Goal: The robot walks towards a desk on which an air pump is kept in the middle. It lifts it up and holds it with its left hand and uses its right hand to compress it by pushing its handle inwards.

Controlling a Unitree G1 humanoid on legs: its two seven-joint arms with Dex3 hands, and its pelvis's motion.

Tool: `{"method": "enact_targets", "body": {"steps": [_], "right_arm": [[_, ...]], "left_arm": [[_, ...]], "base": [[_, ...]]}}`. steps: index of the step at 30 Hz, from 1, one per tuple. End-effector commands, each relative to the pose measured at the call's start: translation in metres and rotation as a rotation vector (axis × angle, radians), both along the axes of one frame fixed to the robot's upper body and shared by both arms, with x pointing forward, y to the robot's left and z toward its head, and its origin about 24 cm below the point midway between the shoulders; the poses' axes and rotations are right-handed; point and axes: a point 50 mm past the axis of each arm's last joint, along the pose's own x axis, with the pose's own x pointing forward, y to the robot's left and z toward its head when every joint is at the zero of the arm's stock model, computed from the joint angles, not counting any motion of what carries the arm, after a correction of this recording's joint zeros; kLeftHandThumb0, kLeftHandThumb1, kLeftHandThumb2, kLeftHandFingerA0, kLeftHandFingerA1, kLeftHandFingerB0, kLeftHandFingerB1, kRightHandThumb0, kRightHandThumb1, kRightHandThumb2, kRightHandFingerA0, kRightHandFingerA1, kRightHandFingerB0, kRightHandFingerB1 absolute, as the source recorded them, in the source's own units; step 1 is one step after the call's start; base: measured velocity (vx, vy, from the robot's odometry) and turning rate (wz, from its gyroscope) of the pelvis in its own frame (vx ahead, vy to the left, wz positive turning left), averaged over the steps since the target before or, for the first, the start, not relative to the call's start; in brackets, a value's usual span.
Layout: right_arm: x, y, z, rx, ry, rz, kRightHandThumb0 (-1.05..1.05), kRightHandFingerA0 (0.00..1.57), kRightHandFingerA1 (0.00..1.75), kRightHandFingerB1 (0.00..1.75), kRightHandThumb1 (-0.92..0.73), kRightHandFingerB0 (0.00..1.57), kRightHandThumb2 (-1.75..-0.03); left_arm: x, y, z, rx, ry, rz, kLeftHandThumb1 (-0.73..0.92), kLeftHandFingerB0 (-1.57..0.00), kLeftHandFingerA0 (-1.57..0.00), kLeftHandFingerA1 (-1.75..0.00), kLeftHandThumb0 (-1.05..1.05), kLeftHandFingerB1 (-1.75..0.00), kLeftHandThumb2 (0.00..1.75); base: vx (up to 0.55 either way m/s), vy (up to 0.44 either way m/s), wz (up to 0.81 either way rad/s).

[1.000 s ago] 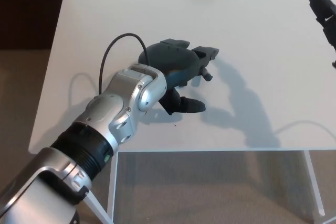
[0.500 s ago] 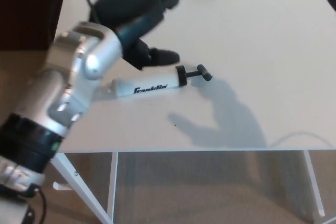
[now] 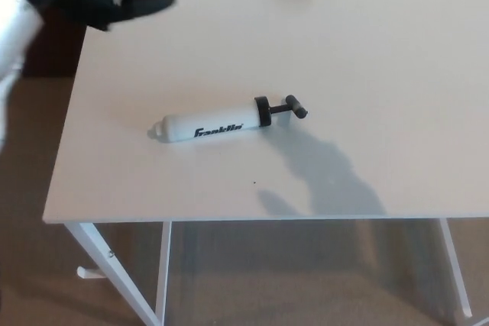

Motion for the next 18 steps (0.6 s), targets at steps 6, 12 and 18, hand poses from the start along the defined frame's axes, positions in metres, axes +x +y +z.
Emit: {"method": "enact_targets", "body": {"steps": [6,12,18], "right_arm": [[-0.132,-0.030,0.027,-0.283,-0.146,-0.064,0.02,0.06,0.49,0.45,-0.46,0.03,-0.92],[-0.164,-0.053,-0.009,-0.252,0.070,-0.174,0.08,0.03,0.47,0.45,-0.46,0.05,-0.93],[-0.180,-0.071,-0.042,-0.232,0.258,-0.267,0.13,0.01,0.46,0.45,-0.49,0.06,-0.95]], "left_arm": [[-0.236,0.131,0.006,-0.518,0.323,-0.390,0.44,-0.07,-0.08,-0.15,-0.12,-0.31,0.64],[-0.286,0.203,-0.044,-0.910,0.458,-0.142,0.57,-0.17,-0.12,-0.19,0.01,-0.33,0.61],[-0.308,0.250,-0.084,-1.021,0.546,0.229,0.64,-0.14,-0.06,-0.26,0.05,-0.29,0.59]], "base": [[0.00,0.000,0.00],[0.00,0.000,0.00],[0.00,0.000,0.00]]}}
